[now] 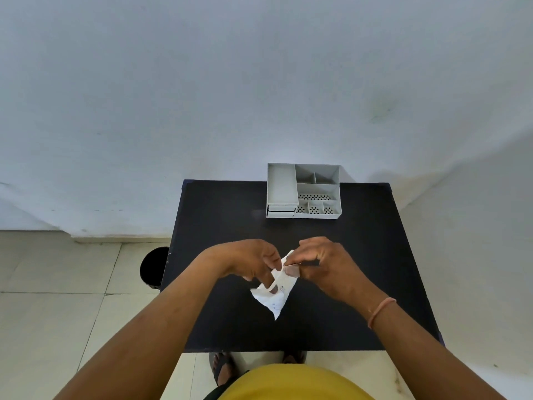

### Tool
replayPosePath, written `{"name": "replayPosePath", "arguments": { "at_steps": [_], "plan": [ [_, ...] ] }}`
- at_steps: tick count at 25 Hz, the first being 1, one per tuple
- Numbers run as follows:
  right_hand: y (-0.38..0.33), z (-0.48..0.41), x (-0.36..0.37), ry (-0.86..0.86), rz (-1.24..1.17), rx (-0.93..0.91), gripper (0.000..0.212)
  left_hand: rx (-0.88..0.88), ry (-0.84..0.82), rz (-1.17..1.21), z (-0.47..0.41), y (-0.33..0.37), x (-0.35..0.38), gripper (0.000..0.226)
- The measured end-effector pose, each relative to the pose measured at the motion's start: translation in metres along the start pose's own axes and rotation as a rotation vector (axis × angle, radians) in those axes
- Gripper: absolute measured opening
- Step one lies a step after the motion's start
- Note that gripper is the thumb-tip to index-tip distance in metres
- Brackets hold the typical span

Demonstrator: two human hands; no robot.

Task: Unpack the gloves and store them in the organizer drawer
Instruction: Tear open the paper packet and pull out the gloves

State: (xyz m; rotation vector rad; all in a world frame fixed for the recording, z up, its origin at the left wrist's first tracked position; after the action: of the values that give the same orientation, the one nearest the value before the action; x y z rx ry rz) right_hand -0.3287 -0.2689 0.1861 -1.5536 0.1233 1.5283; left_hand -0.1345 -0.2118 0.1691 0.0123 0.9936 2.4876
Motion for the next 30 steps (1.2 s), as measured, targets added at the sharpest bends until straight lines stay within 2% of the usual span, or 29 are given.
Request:
{"name": "replayPosePath", "arguments": {
  "at_steps": [3,6,7,9,10,12,15,17,20,22,24,26,30],
  "plan": [
    [-0.001,0.003,-0.004,0.014,0.016,-0.026,0.011,0.019,0.085,-0.117,0.004,-0.001,0.009,0.059],
    [0.001,0.007,-0.007,-0.006,-0.063,-0.024,0.009,0.017,0.093,-0.042,0.005,0.003,0.022,0.076],
    [0.003,0.008,-0.007,-0.009,-0.07,-0.021,0.009,0.028,0.106,-0.136,0.005,0.005,0.024,0.075],
    [0.006,0.011,-0.006,-0.025,-0.071,-0.009,0.009,0.081,0.274,-0.311,0.006,0.01,0.023,0.053],
    [0.007,0.012,-0.005,-0.033,-0.067,-0.004,0.01,0.11,0.391,-0.293,0.007,0.011,0.019,0.038],
    [0.008,0.015,-0.004,-0.068,-0.049,0.026,0.012,0.137,0.497,-0.119,0.01,0.009,0.008,0.021],
    [0.011,0.022,-0.005,-0.099,-0.091,0.089,0.029,0.138,0.348,0.169,0.02,0.002,-0.005,0.017],
    [0.013,0.023,-0.006,-0.076,-0.14,0.102,0.033,0.138,0.328,0.319,0.03,-0.002,-0.013,0.015],
    [0.013,0.024,-0.006,-0.095,-0.219,0.091,0.022,0.172,0.51,0.478,0.035,-0.009,-0.023,0.017],
    [0.011,0.026,-0.005,-0.108,-0.205,0.076,0.015,0.212,0.718,0.397,0.036,-0.007,-0.023,0.026],
    [0.008,0.027,-0.002,-0.107,-0.103,0.041,0.013,0.238,0.839,0.217,0.038,-0.001,-0.017,0.04],
    [0.007,0.026,0.001,-0.079,-0.007,0.024,0.018,0.233,0.843,0.011,0.041,0.008,-0.01,0.045],
    [0.006,0.031,-0.001,-0.042,0.071,0.04,0.031,0.237,0.837,-0.275,0.041,0.018,-0.003,0.028]
  ]
}}
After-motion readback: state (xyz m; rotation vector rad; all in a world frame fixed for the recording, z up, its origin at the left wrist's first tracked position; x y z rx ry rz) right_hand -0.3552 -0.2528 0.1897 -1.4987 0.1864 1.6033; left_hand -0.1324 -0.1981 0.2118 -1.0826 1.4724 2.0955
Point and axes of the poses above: each hand's wrist, its own z-axis away from the middle knuckle, its own x-axis out of the palm, y = z × x, the point moved 3 cm from there along -z, towards the middle knuckle, and after that the axes turned 14 degrees about z, right-handed, at the moved point
